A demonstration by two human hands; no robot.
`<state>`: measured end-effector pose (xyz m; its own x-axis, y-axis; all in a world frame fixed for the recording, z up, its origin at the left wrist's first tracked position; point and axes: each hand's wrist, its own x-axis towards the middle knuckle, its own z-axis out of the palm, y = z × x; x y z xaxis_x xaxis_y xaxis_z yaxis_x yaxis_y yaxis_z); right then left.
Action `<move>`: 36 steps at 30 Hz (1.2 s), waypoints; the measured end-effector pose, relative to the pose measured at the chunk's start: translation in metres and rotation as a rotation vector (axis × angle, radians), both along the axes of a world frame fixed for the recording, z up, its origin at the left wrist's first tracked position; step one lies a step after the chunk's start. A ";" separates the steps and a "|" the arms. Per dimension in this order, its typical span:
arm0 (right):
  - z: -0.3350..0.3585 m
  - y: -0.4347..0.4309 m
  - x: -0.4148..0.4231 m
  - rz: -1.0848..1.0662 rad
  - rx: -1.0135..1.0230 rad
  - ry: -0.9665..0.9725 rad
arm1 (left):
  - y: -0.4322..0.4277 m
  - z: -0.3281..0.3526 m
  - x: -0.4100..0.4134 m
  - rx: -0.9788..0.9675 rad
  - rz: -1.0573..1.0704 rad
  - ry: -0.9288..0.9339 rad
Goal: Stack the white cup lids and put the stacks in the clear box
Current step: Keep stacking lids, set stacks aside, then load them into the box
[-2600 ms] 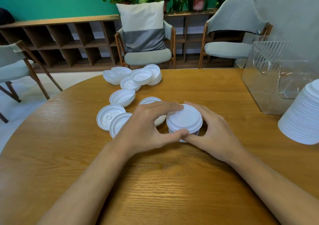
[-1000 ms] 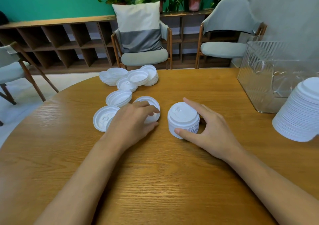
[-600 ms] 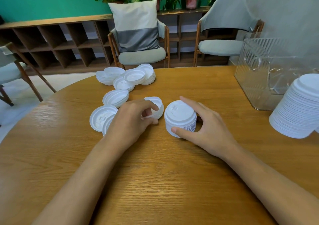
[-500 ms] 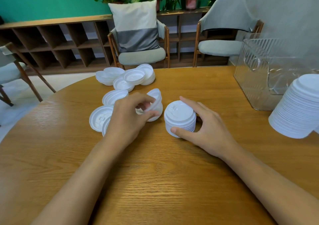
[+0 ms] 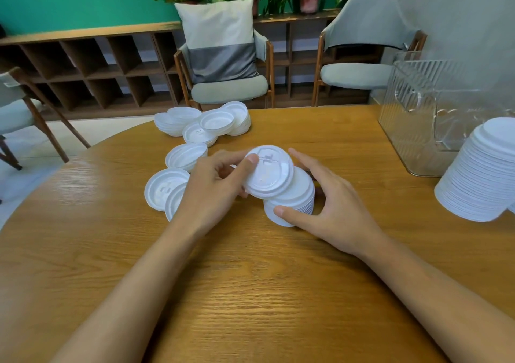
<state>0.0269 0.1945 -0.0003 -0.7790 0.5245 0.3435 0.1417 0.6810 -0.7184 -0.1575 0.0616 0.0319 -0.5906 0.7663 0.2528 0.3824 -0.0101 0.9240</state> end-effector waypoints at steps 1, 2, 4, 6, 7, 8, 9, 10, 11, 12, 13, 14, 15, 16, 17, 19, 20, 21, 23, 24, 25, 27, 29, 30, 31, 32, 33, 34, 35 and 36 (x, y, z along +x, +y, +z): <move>0.000 -0.001 0.000 0.008 -0.002 -0.004 | 0.001 -0.003 -0.001 -0.023 0.012 0.028; 0.001 -0.001 0.000 0.015 -0.004 -0.006 | 0.001 -0.006 -0.002 -0.042 0.026 0.068; 0.001 -0.002 0.001 0.029 -0.004 -0.005 | 0.001 -0.009 0.001 -0.070 0.048 0.186; 0.002 -0.003 0.001 0.040 0.005 0.005 | 0.001 -0.013 0.008 -0.098 0.040 0.301; 0.001 -0.003 0.001 0.043 0.008 0.011 | 0.001 -0.015 0.012 -0.113 0.027 0.347; 0.001 -0.002 0.001 0.044 0.011 0.014 | 0.002 -0.017 0.014 -0.124 0.020 0.387; 0.000 -0.002 0.001 0.043 0.015 0.015 | 0.002 -0.017 0.014 -0.129 0.026 0.419; 0.000 -0.002 0.001 0.040 0.018 0.014 | 0.002 -0.017 0.013 -0.126 0.045 0.445; -0.001 -0.001 0.001 0.037 0.021 0.012 | 0.002 -0.016 0.011 -0.117 0.066 0.461; -0.001 -0.002 0.001 0.035 0.022 0.010 | 0.002 -0.015 0.009 -0.115 0.075 0.459; -0.001 -0.002 0.001 0.035 0.023 0.010 | 0.001 -0.013 0.007 -0.123 0.061 0.434; -0.001 -0.002 0.001 0.037 0.023 0.015 | 0.000 -0.011 0.007 -0.130 0.021 0.403; -0.001 -0.002 0.001 0.039 0.022 0.024 | 0.000 -0.010 0.009 -0.124 -0.041 0.371; -0.002 -0.001 0.001 0.043 0.019 0.032 | -0.001 -0.009 0.011 -0.105 -0.109 0.340; -0.002 -0.001 0.000 0.047 0.016 0.035 | -0.002 -0.007 0.012 -0.087 -0.170 0.303; -0.002 -0.001 0.000 0.050 0.011 0.031 | -0.004 -0.003 0.011 -0.084 -0.247 0.251; -0.002 -0.001 0.000 0.052 0.008 0.029 | -0.004 -0.002 0.011 -0.091 -0.250 0.248; -0.002 -0.001 0.000 0.053 0.004 0.028 | -0.004 -0.002 0.010 -0.089 -0.229 0.257; -0.002 -0.001 0.000 0.054 -0.012 0.027 | -0.003 -0.003 0.013 -0.064 -0.154 0.278; -0.001 -0.001 0.000 0.052 -0.021 0.025 | -0.002 -0.005 0.015 -0.048 -0.120 0.294; -0.001 -0.001 0.000 0.050 -0.028 0.021 | -0.001 -0.007 0.017 -0.035 -0.098 0.309; -0.001 -0.001 0.000 0.050 -0.031 0.013 | 0.000 -0.010 0.019 -0.023 -0.078 0.328; -0.002 -0.001 0.000 0.052 -0.023 0.009 | 0.001 -0.012 0.017 -0.018 -0.073 0.335; -0.002 -0.001 0.000 0.052 -0.022 0.006 | 0.002 -0.013 0.017 -0.013 -0.071 0.339; -0.002 0.000 0.000 0.052 -0.025 0.002 | 0.002 -0.014 0.018 -0.008 -0.069 0.338; -0.002 0.000 0.000 0.054 -0.029 -0.001 | 0.003 -0.015 0.019 -0.008 -0.066 0.339; -0.002 0.001 0.000 0.057 -0.034 -0.005 | 0.004 -0.016 0.020 -0.017 -0.061 0.345; -0.002 0.001 0.001 0.058 -0.039 -0.008 | 0.004 -0.016 0.019 -0.031 -0.059 0.357; -0.002 0.000 0.001 0.057 -0.044 -0.005 | 0.004 -0.016 0.018 -0.047 -0.065 0.368; -0.002 0.000 0.001 0.053 -0.047 0.003 | 0.003 -0.016 0.016 -0.060 -0.078 0.380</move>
